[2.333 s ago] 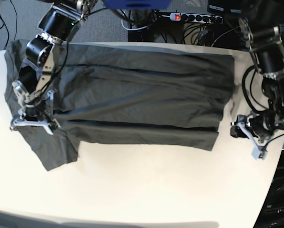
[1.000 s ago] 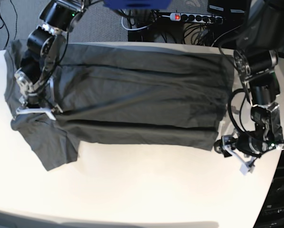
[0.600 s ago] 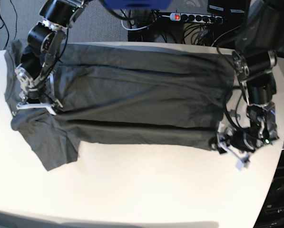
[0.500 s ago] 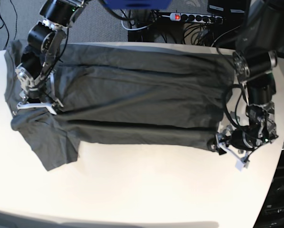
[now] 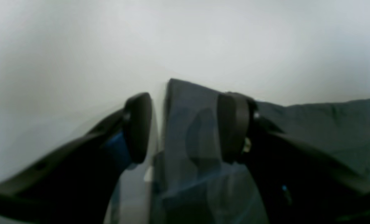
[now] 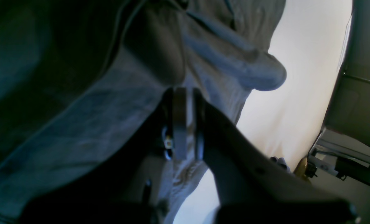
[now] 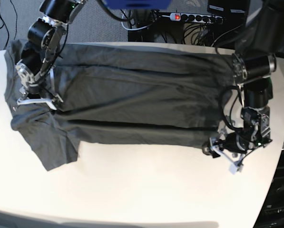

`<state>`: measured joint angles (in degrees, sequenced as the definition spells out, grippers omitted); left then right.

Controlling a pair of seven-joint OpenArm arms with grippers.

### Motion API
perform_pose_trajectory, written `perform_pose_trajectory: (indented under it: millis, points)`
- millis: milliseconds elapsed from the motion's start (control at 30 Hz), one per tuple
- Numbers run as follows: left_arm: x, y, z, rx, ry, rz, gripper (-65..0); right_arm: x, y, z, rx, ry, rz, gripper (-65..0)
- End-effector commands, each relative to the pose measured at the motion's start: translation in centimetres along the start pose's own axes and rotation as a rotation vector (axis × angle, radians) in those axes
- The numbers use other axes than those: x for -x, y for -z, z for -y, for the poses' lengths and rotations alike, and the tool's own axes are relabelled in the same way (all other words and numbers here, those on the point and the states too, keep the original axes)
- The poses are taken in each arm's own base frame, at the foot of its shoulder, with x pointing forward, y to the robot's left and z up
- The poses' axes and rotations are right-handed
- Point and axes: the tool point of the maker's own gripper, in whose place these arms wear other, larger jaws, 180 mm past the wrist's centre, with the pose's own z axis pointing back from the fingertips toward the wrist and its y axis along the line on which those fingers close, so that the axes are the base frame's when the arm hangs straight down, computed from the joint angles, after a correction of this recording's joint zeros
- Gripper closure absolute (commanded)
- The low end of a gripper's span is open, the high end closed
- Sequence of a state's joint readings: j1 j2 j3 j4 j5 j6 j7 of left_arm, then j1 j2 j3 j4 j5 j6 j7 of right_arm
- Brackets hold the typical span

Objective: Fold the T-shirt properly
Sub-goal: 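Lower the left gripper back to the shirt's side edge and pinch it, then drag the right gripper's held edge toward the hem, smoothing the shirt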

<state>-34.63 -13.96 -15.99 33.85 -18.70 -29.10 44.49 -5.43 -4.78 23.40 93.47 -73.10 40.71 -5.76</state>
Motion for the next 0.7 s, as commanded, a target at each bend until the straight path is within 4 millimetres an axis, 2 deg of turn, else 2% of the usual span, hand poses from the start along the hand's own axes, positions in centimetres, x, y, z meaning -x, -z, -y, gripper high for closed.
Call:
perform_pose_trajectory:
  millis: [0, 100, 200, 667]
  points:
    - [-1.6, -0.3, 0.5, 0.000, 0.012, 0.020, -33.6, -0.3, -0.2, 1.4, 0.040, 0.001, 0.011, -2.2]
    - [-1.5, -0.2, -0.2, -0.044, -0.039, 0.019, -33.6, -0.3, -0.2, 1.3, 0.039, 0.000, 0.010, -2.2]
    - [-1.3, 0.4, 0.5, -0.042, -0.058, 0.016, -33.6, -0.3, -0.2, 1.3, 0.039, 0.000, 0.010, -2.2]
    - [-0.7, 1.0, 1.5, -0.025, -0.062, 0.001, -33.6, -0.4, -0.2, 1.3, 0.040, 0.001, 0.015, -2.2]
